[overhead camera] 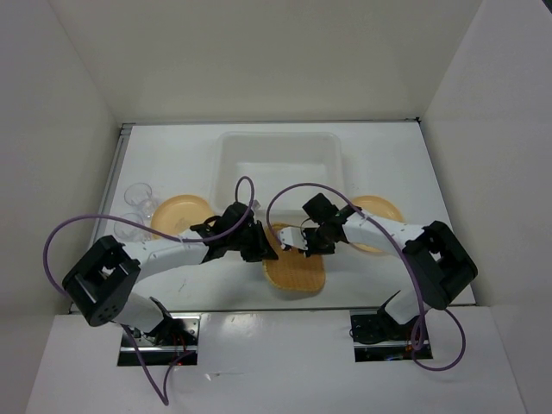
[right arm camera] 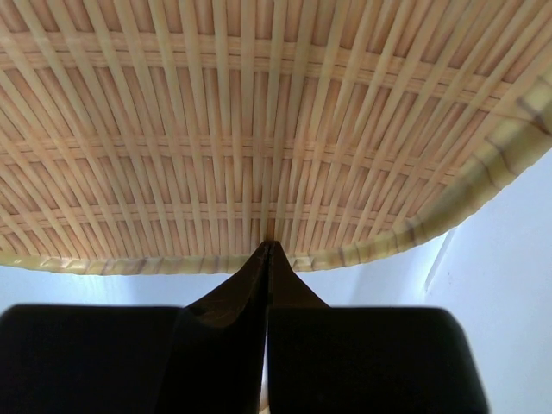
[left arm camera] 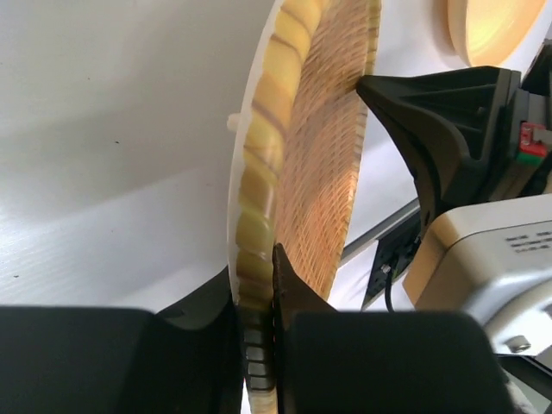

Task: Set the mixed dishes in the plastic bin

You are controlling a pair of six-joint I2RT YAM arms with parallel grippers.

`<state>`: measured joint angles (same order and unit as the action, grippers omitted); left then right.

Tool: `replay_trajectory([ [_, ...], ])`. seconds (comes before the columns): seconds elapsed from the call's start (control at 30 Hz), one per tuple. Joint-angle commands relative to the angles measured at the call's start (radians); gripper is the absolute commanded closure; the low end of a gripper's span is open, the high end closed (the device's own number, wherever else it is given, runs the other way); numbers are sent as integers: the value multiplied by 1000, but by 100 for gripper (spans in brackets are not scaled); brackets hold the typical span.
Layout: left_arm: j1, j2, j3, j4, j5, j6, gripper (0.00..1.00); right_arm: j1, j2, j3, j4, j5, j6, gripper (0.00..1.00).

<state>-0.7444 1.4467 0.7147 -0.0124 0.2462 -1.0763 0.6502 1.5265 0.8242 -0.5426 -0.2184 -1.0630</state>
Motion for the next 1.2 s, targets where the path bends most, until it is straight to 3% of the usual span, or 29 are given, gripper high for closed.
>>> replay_trajectory([
  [0.0,-24,-11,19,3,21,59,100,6,20,-33,-13,-2,37,100],
  [0.1,-24,-61,41,-59,11,59,100,-10,-26,47,-107,-85,83,100],
  [0.2,-24,-150,78,-139,2,59,100,-98,-202,110,-157,-214,159,96],
  [0.37,-24,-350,150,-274,44,33,100,-110,-636,84,-108,-196,331,70],
  [0.43,-24,-391,227,-313,44,22,100,-110,-745,15,5,-54,522,55],
  [0.47,-10,-404,258,-337,54,22,100,-110,-844,-14,41,2,575,41],
  [0.53,29,-404,359,-346,79,35,100,-119,-917,-90,114,119,627,29],
  [0.63,102,-301,521,-347,131,79,100,-129,-966,-137,220,282,650,19],
  [0.67,124,-260,572,-356,175,120,100,-129,-967,-149,239,318,650,11],
  [0.73,189,-102,693,-439,203,177,100,-129,-967,-158,250,375,661,6],
  [0.77,209,-45,829,-475,203,253,100,-141,-976,-158,238,375,661,2],
  [0.9,301,237,1040,-593,240,374,100,-164,-1069,-160,225,422,672,2],
  [1.07,350,406,1173,-609,254,415,100,-173,-1186,-171,234,568,661,2],
  [1.17,350,532,1242,-629,278,429,100,-205,-1282,-223,205,544,683,2],
])
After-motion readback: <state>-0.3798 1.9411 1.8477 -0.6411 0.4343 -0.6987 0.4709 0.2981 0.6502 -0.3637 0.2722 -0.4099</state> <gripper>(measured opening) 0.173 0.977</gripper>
